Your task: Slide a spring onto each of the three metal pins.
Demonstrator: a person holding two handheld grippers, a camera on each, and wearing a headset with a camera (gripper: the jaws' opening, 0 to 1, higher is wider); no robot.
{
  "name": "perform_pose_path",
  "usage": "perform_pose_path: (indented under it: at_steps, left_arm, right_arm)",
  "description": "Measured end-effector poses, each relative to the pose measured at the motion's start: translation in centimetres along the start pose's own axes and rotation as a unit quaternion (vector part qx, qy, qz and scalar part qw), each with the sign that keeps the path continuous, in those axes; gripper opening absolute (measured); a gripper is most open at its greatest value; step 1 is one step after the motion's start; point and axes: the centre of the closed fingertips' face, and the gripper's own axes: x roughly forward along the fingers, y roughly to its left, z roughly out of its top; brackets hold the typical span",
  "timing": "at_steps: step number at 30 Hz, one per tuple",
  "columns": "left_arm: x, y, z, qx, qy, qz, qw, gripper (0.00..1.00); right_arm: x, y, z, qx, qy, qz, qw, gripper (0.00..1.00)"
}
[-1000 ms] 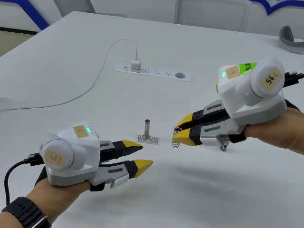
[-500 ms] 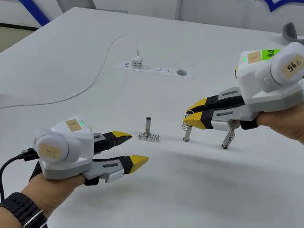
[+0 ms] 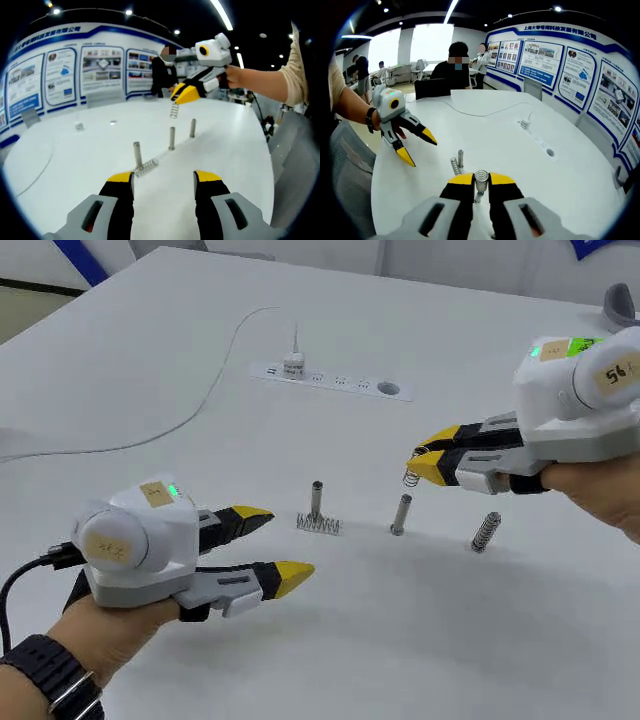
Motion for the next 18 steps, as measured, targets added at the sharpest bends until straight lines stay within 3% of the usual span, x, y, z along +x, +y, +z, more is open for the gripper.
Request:
perform_pose_path:
  at_steps: [18]
  left_arm:
    - [0.0, 0.2, -0.4, 0.0, 0.005, 0.002, 1.0, 0.49]
  right_arm:
    - [1.6, 0.0, -2.3, 0.025, 0.017, 0.003, 0.9995, 0.12]
